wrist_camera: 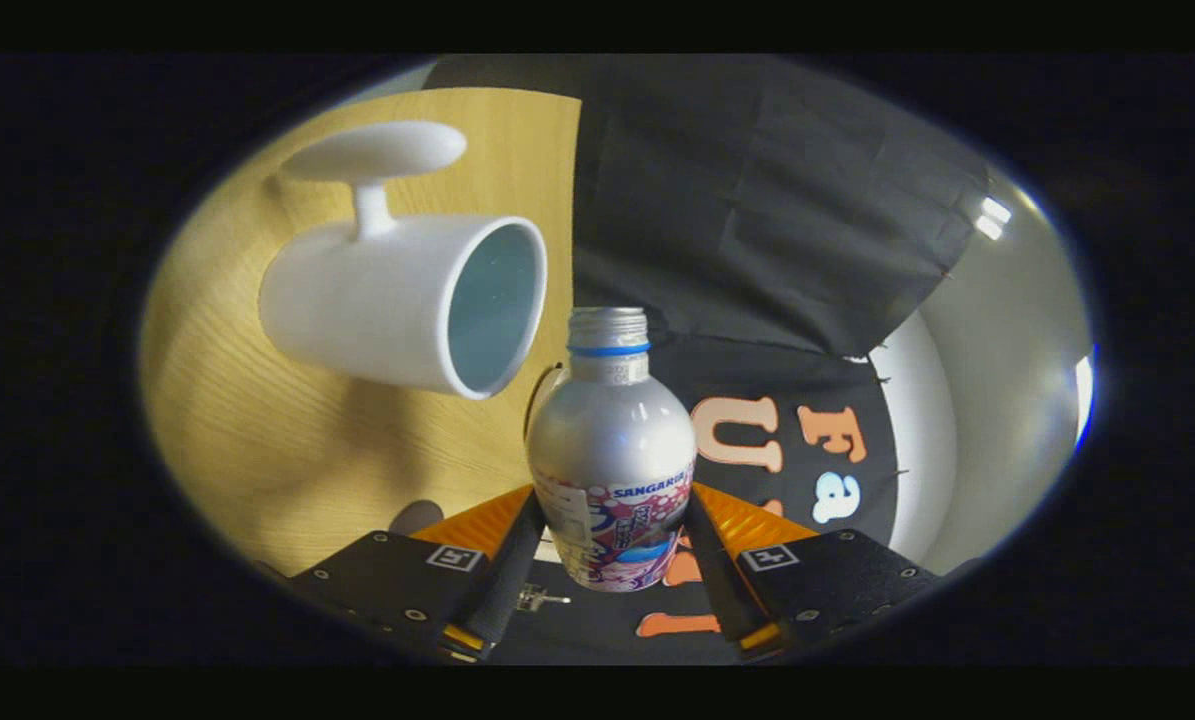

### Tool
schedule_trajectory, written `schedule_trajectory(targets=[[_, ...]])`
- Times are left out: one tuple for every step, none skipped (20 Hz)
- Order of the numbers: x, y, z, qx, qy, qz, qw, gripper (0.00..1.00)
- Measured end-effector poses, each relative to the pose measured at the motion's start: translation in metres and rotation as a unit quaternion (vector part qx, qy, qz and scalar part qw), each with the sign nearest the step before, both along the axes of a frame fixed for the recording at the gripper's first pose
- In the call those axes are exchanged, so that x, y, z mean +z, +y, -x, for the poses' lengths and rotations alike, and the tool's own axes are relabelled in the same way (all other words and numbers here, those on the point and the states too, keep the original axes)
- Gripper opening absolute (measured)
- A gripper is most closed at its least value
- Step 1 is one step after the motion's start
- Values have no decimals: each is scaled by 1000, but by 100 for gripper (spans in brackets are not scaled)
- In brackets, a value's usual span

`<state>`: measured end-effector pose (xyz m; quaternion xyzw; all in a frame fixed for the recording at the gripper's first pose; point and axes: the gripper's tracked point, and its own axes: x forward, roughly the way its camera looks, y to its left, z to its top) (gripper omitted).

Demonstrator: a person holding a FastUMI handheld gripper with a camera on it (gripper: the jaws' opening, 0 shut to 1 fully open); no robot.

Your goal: Take the bottle from table, then pour the juice into the cup, finally place the bottle on the coaster

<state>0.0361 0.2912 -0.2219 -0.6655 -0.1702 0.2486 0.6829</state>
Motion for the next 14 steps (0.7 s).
schedule_trajectory(targets=[[0, 4, 2, -3, 16, -21, 1000, 78], [1, 5, 5, -6, 33, -42, 999, 78], [1, 6, 6, -12, 49, -65, 997, 78], [3, 3, 4, -20, 64, -85, 994, 78], [6, 1, -1, -29, 79, -107, 991, 78], [8, -3, -5, -38, 96, -131, 986, 79], [6, -2, -9, -42, 122, -157, 979, 79], [7, 0, -12, -44, 149, -190, 969, 79], [3, -4, -16, -53, 176, -217, 959, 79], [1, -6, -21, -64, 193, -241, 949, 78], [1, -8, -28, -76, 203, -262, 940, 79], [-2, -10, -32, -87, 215, -280, 931, 79], [-4, -14, -36, -96, 230, -299, 921, 79], [-5, -19, -36, -104, 244, -320, 910, 79]])
